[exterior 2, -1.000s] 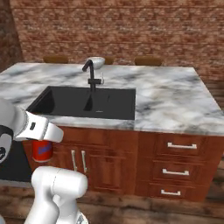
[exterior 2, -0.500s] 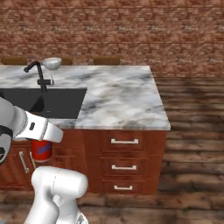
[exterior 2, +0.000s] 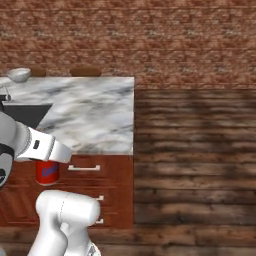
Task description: Open the fridge, grab two sodas, and place both sodas inside the bowl with ice on the dining counter.
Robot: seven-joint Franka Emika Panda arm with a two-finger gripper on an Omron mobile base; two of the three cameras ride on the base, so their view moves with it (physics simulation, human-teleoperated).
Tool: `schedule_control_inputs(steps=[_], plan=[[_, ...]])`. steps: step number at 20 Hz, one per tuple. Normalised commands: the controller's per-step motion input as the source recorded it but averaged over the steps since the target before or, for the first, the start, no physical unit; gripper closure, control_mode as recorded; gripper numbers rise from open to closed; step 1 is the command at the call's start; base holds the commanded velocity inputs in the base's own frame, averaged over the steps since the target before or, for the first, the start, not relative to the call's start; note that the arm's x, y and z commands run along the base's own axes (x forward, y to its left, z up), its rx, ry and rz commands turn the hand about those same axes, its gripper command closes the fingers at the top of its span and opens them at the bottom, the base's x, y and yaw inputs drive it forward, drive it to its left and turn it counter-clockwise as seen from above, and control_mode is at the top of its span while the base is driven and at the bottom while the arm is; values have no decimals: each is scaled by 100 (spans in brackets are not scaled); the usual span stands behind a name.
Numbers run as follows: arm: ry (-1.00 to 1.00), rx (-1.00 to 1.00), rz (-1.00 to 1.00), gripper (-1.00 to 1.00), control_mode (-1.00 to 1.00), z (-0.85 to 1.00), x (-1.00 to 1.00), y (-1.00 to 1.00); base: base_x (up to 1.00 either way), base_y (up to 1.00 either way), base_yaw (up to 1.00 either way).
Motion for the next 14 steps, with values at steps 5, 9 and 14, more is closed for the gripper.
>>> schedule_control_inputs(steps=[5,9,14], plan=[[0,0,0,100,100,0,0,0,70,-99,0],[0,0,0,100,100,0,0,0,73,-100,2],[0,0,0,100,100,0,0,0,79,-100,5]])
